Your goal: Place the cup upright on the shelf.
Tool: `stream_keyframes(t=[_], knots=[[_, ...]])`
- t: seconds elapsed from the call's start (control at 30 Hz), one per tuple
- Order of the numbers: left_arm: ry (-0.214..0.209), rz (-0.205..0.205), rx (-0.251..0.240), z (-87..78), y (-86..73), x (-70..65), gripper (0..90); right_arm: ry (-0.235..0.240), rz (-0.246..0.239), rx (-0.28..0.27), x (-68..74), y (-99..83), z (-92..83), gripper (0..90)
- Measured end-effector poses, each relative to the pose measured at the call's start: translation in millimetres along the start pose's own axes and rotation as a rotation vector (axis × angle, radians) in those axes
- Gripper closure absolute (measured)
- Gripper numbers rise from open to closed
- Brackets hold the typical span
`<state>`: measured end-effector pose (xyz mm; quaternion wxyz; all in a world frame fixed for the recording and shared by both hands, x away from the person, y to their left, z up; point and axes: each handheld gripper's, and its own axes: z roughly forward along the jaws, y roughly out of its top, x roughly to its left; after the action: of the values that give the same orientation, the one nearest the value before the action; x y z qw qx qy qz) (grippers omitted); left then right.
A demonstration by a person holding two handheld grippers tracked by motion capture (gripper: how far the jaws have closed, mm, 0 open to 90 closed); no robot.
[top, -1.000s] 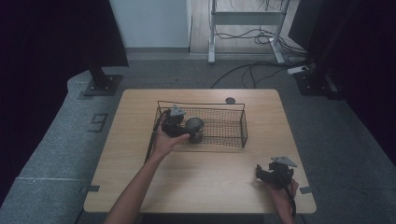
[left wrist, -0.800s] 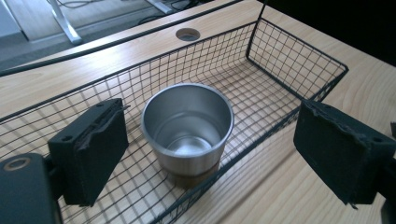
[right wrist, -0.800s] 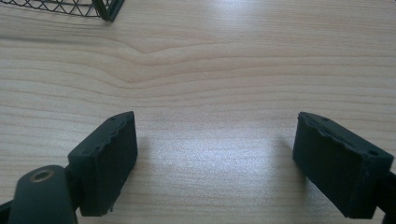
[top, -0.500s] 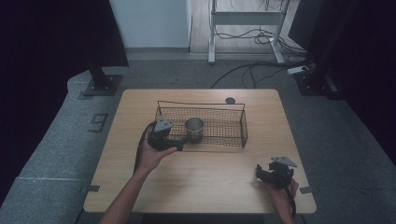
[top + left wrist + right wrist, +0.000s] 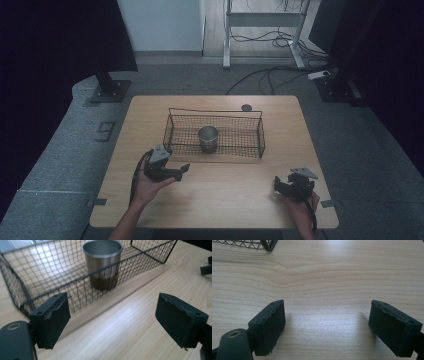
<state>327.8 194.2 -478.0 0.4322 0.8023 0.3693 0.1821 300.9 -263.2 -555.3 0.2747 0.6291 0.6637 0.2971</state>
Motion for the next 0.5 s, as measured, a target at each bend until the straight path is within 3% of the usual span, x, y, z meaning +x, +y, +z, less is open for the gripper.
stream_keyframes(t=[0.5], knots=[[-0.056, -0.086, 0.01, -8.2, -46.2, -0.9, 12.1, -0.004, 0.002, 0.0, 0.0, 0.0, 0.0, 13.6]])
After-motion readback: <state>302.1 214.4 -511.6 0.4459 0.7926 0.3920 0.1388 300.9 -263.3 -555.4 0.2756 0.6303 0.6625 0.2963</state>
